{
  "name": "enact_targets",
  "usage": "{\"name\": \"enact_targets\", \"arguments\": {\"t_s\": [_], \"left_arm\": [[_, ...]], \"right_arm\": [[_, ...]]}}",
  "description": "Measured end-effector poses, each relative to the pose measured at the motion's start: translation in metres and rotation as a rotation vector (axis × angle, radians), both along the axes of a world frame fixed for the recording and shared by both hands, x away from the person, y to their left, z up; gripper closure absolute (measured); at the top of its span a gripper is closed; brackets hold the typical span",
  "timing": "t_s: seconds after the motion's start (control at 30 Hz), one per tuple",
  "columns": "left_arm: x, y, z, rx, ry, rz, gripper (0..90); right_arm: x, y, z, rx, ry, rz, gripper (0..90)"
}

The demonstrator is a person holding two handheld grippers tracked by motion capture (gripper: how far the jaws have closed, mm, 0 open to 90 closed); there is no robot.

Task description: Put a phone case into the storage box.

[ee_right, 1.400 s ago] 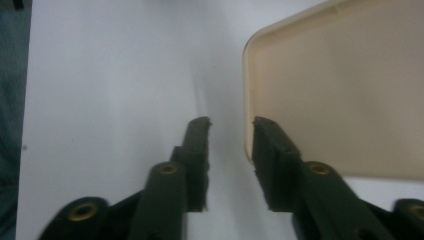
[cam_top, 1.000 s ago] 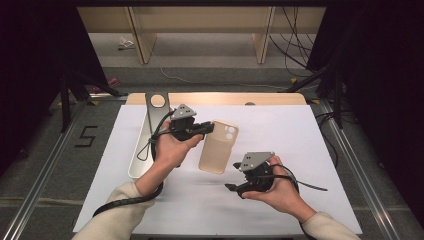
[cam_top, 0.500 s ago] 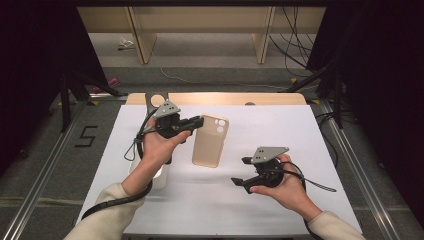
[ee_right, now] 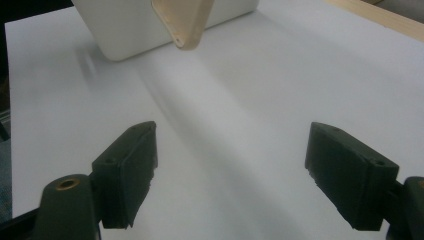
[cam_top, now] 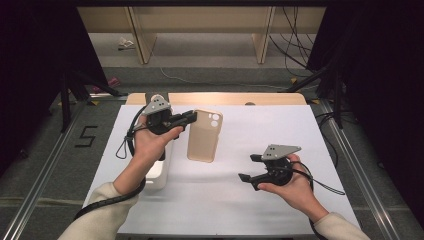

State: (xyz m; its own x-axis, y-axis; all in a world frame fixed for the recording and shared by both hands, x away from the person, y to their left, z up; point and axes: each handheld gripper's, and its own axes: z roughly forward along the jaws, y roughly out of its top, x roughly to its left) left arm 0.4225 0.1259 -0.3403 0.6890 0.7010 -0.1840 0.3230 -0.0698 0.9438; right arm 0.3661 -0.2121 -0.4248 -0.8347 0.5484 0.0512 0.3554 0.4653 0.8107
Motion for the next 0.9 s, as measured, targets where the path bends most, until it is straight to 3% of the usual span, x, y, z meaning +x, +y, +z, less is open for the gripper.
{"name": "enact_targets", "arguments": {"t_s": [0.9], "left_arm": [[0.004, 0.035, 0.017, -0.029, -0.044, 0.040, 82.8]], "right_arm": [[0.002, -0.012, -0.003, 0.012, 0.019, -0.044, 19.5]]}}
